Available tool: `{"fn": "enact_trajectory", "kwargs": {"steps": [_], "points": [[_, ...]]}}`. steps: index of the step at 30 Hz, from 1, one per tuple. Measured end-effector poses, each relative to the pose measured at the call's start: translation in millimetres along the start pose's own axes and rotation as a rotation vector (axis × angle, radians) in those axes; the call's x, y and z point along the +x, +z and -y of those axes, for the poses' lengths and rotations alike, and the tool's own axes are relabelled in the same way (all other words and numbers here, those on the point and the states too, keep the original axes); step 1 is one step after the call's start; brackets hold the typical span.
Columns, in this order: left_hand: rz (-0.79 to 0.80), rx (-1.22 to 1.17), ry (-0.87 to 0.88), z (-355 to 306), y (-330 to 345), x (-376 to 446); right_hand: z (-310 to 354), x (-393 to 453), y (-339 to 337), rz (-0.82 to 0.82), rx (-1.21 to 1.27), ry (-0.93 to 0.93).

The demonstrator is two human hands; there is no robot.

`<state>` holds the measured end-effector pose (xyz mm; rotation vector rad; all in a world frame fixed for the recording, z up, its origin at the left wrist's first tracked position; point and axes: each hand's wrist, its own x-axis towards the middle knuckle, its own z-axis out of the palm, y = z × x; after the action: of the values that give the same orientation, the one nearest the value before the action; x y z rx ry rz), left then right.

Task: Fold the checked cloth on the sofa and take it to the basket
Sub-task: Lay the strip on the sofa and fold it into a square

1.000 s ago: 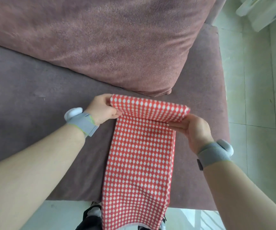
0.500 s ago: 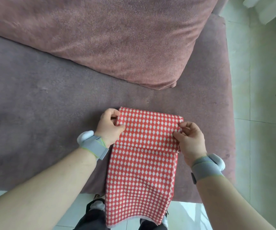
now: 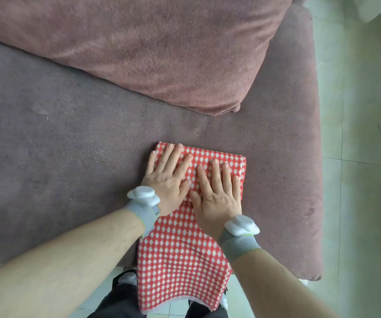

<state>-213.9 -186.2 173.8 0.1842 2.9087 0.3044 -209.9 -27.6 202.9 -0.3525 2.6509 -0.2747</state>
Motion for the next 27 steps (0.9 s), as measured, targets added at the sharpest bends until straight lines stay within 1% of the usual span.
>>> {"fn": "enact_trajectory", "kwargs": {"steps": [3, 6, 10, 12, 13, 15, 17, 18, 19, 22, 24, 27], "points": [[0.032, 0.015, -0.01, 5.0, 19.3, 6.6, -10.8, 13.5, 27.0, 0.016, -0.034, 0.038], [0.043, 0.016, -0.014, 7.3, 28.6, 11.3, -13.7, 21.7, 38.3, 0.032, -0.054, 0.047], [0.039, -0.043, -0.05, 6.7, 23.4, 14.0, -15.6, 24.9, 32.0, 0.08, -0.021, 0.046], [0.009, -0.12, -0.116, 2.7, 14.7, 14.0, -13.9, 21.3, 23.4, 0.08, 0.016, 0.011], [-0.022, -0.201, -0.195, 0.9, 8.8, 14.3, -12.8, 16.9, 16.8, 0.047, 0.05, -0.01], [-0.099, -0.4, -0.401, -0.6, -4.8, 13.2, -12.8, 3.5, 0.7, -0.116, 0.221, 0.002], [-0.143, -0.579, -0.547, 2.9, -16.9, 7.8, -17.7, -9.9, -15.6, -0.329, 0.398, 0.115], [-0.142, -0.662, -0.596, 5.8, -22.5, 4.6, -23.0, -15.2, -23.7, -0.38, 0.472, 0.208], [-0.122, -0.734, -0.647, 12.8, -26.1, 1.8, -27.7, -15.6, -30.3, -0.375, 0.556, 0.316], [0.041, -0.972, -0.803, 29.7, -40.4, 1.8, -37.3, -2.8, -47.8, -0.188, 0.704, 0.603], [0.151, -1.156, -0.842, 36.4, -48.7, 7.8, -39.4, 12.2, -57.2, -0.09, 0.846, 0.708], [0.311, -1.336, -0.846, 40.5, -52.7, 12.1, -46.7, 26.5, -63.4, 0.019, 1.098, 0.765]]}}
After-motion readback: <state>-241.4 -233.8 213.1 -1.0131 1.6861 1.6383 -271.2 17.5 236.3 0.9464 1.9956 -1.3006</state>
